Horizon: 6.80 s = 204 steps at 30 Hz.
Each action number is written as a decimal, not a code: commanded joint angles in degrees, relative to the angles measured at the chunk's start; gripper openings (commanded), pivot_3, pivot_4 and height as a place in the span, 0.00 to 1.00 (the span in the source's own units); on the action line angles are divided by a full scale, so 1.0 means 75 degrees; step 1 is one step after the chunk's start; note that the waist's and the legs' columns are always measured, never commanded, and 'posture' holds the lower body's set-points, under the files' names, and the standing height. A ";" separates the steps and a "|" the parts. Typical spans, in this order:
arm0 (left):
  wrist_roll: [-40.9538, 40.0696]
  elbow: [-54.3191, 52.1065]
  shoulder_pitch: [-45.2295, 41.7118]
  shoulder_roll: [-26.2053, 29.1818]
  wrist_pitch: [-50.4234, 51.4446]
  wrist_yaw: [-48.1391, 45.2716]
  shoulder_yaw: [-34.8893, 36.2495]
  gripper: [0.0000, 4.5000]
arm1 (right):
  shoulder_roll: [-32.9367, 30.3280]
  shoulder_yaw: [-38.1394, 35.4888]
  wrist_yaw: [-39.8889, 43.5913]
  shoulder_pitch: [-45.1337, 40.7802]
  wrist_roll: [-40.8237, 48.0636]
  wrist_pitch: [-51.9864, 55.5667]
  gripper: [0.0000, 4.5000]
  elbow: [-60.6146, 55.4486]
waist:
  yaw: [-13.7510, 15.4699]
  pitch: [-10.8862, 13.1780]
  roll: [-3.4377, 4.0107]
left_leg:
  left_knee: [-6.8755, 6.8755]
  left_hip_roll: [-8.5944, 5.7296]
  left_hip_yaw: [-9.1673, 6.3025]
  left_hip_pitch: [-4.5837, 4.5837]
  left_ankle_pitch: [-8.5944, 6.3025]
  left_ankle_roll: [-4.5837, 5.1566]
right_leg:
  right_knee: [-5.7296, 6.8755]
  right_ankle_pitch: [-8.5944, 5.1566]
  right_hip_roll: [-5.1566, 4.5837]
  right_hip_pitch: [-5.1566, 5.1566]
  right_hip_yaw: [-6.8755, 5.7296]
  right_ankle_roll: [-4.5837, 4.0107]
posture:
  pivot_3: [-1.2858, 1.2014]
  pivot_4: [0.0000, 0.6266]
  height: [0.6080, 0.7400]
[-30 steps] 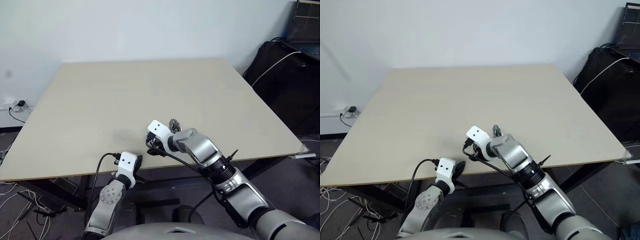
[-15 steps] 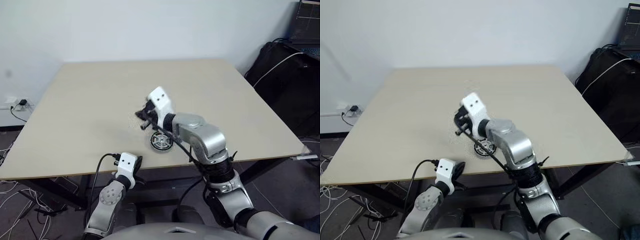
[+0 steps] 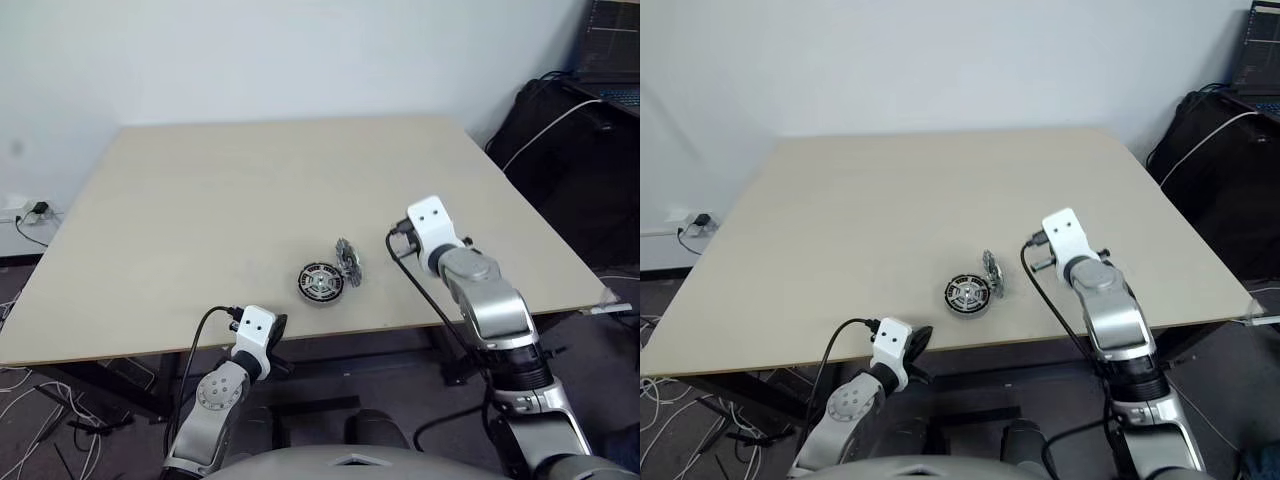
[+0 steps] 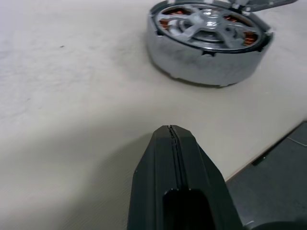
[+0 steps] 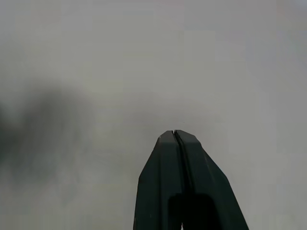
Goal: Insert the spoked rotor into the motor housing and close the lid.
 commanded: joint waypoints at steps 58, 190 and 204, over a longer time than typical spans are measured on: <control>-0.0035 -0.0243 -0.0215 0.0008 -0.0019 0.0039 0.0115 0.00 | 0.1267 0.1209 0.2765 -0.0673 0.1602 -0.3456 0.14 0.1681 | 0.0086 0.0000 -0.0001 | 0.0027 0.0005 -0.0011 0.0001 -0.0001 -0.0001 | 0.0006 0.0009 -0.0018 0.0015 -0.0042 0.0006 | 0.52 0.00 1.00; -0.1611 -0.1913 -0.1428 -0.0528 0.1641 0.0826 0.1440 0.00 | 0.1203 0.1851 0.3365 -0.1964 -0.0297 -0.4315 0.73 0.5436 | 0.0100 -0.0050 0.0052 | 0.0046 0.0068 0.0068 0.0069 0.0003 -0.0025 | 0.0011 0.0083 -0.0079 0.0034 -0.0154 -0.0013 | 0.52 0.00 1.00; -0.2753 0.0180 -0.3349 -0.0463 0.2622 -0.0688 0.1616 0.00 | 0.1266 0.1848 0.3297 -0.2016 -0.0297 -0.4248 0.73 0.5518 | 0.0094 -0.0042 0.0034 | 0.0048 0.0065 0.0068 0.0076 0.0003 -0.0026 | 0.0013 0.0084 -0.0076 0.0041 -0.0154 -0.0012 | 0.52 0.00 1.00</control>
